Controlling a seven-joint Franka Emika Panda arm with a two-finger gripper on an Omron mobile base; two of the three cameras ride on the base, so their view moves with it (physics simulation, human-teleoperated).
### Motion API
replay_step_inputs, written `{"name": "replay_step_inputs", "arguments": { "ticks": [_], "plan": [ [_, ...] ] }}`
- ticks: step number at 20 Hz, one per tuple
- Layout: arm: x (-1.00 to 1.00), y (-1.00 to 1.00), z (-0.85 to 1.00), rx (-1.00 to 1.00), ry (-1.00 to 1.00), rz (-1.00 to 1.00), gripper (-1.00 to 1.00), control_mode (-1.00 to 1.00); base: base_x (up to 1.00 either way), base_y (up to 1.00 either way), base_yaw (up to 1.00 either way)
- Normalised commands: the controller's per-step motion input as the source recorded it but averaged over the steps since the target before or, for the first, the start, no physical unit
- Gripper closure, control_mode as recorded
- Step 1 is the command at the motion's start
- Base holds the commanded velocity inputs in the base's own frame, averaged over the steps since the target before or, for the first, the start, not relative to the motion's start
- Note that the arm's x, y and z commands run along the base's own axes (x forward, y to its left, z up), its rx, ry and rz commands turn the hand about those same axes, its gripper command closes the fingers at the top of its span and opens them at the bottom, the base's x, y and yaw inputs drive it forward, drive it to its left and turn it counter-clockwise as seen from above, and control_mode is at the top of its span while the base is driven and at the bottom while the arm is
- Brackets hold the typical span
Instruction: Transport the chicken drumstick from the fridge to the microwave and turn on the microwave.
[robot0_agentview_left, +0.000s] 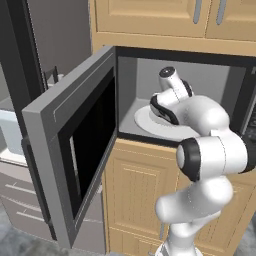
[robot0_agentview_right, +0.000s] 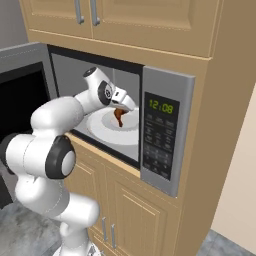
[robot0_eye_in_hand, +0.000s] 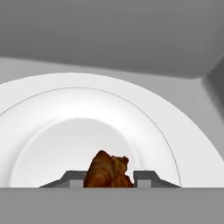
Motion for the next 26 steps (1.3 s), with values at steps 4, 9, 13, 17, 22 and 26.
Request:
{"name": "replay_step_inputs", "arguments": {
  "ticks": [4, 9, 13, 17, 22, 26],
  "plan": [
    [0.15, 0.0, -0.27, 0.0, 0.05, 0.0, 1.0, -1.0, 0.0, 0.0, 0.0],
    [0.0, 0.0, -0.4, 0.0, 0.04, 0.0, 1.0, -1.0, 0.0, 0.0, 0.0],
    [0.02, -0.03, -0.25, 0.0, 0.0, 0.0, 1.0, -1.0, 0.0, 0.0, 0.0],
    [0.14, 0.0, -0.04, 0.0, 0.0, 0.0, 1.0, -1.0, 0.0, 0.0, 0.0],
    [0.14, -0.02, 0.0, 0.0, 0.0, 0.0, -1.0, -1.0, 0.0, 0.0, 0.0],
    [0.08, -0.16, 0.0, 0.0, -0.02, 0.0, -1.0, -1.0, 0.0, 0.0, 0.0]
  ]
}}
